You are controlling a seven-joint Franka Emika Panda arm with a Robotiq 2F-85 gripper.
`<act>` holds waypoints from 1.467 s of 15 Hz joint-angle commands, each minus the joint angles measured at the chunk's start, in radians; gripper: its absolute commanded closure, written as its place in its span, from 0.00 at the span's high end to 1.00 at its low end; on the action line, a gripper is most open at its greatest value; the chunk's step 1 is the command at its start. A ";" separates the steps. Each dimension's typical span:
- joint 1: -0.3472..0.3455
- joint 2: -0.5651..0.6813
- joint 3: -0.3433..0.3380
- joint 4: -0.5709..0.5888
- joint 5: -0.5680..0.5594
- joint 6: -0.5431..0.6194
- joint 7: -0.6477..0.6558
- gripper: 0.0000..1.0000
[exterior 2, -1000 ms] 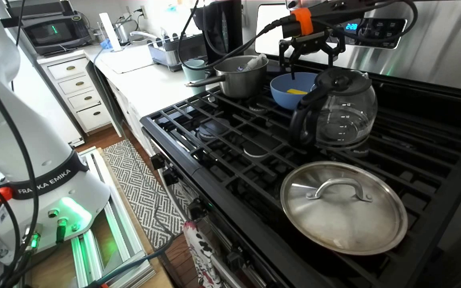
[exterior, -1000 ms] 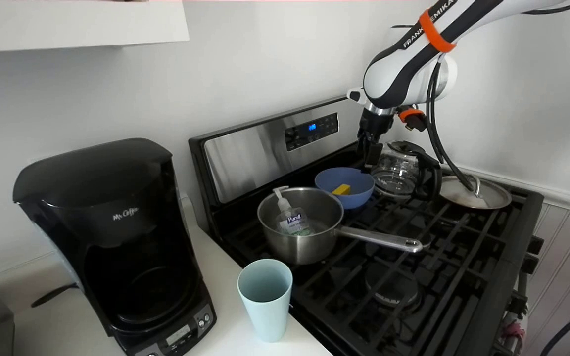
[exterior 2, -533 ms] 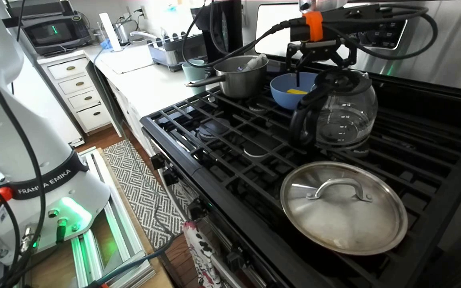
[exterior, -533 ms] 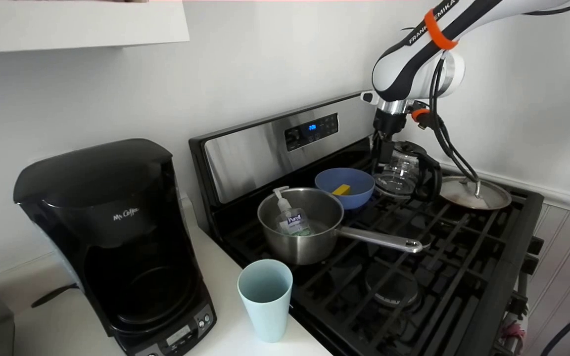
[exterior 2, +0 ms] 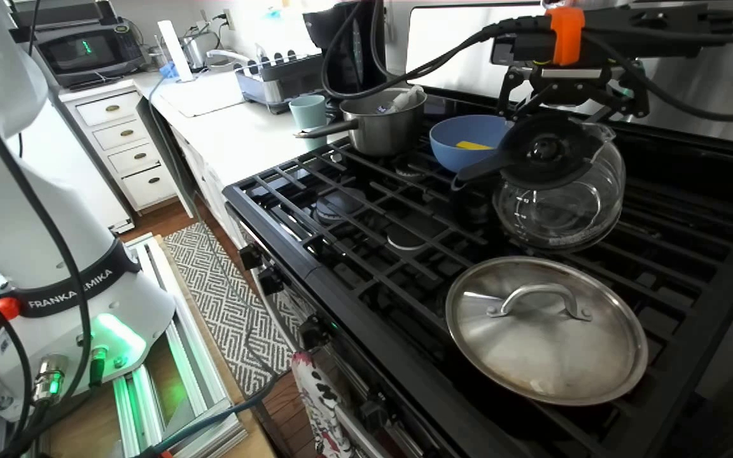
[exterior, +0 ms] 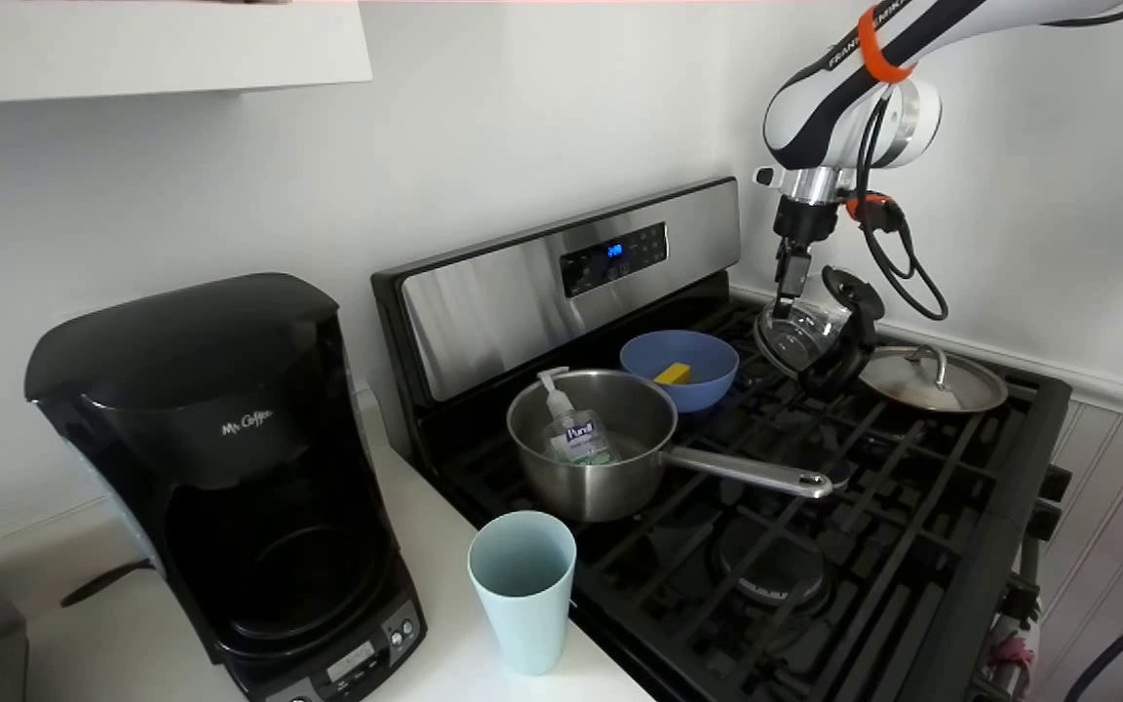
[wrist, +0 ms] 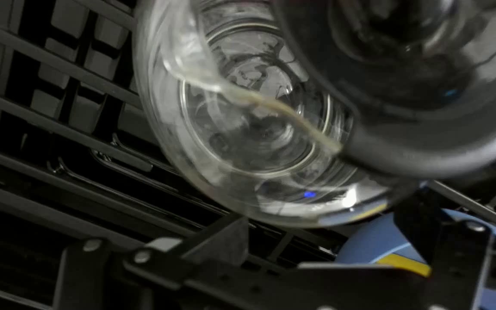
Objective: Put the yellow block in the blue bowl
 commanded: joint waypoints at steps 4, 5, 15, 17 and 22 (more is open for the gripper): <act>-0.006 0.050 -0.012 0.040 -0.007 -0.086 0.046 1.00; -0.003 0.020 -0.004 0.038 0.001 -0.044 0.031 1.00; -0.003 0.023 -0.004 0.042 0.000 -0.051 0.032 1.00; -0.003 0.023 -0.004 0.042 0.000 -0.051 0.032 1.00; 0.000 -0.016 0.038 0.031 0.044 -0.022 -0.035 1.00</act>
